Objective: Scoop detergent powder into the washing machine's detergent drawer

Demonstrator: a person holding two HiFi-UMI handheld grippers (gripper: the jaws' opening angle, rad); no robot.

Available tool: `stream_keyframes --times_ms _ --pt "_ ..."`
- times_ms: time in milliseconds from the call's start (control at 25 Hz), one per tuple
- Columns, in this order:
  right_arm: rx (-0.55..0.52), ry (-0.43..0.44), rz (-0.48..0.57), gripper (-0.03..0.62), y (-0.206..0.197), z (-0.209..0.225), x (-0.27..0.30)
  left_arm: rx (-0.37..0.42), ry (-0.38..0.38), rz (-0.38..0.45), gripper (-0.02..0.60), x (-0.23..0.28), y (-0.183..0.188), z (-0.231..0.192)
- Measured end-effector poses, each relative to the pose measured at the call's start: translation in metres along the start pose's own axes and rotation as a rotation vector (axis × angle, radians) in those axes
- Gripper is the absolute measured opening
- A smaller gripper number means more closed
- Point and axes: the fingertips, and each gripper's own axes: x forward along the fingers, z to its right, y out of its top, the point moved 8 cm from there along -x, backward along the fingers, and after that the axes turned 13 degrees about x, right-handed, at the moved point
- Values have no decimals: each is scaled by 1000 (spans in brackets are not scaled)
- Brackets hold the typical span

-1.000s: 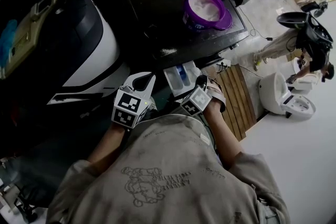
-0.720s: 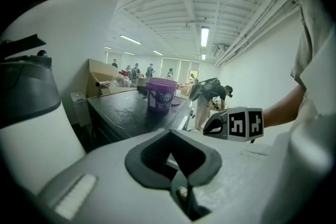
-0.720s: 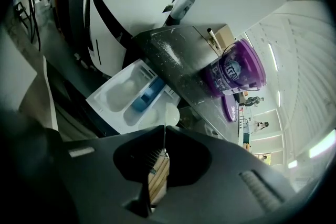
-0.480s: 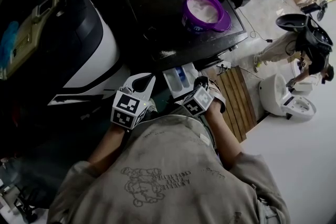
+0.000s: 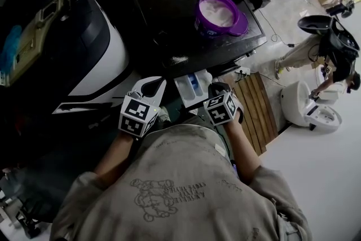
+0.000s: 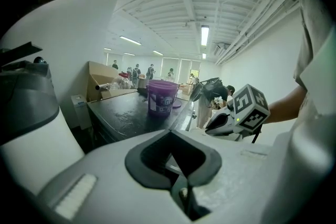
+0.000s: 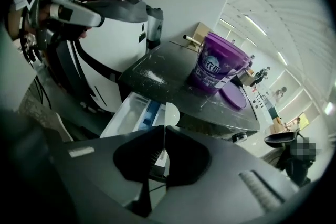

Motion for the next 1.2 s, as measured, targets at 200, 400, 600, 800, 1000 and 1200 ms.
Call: stream_keyframes --times_ms 200,400,600,800,1000,1200 --pt "118 95 57 38 10 8 -13 2 12 -4 0 5 9 -3" --pt "187 166 108 38 25 18 -27 16 23 -15 0 12 19 -6" --pt "216 208 165 38 43 30 -39 24 33 4 0 19 32 -11" --pt "246 227 218 38 62 43 -46 40 55 26 0 25 49 -18" --pt "262 231 279 38 82 58 -59 54 93 56 0 28 69 -26" --pt "261 255 343 38 103 73 -69 37 133 74 0 28 86 -32"
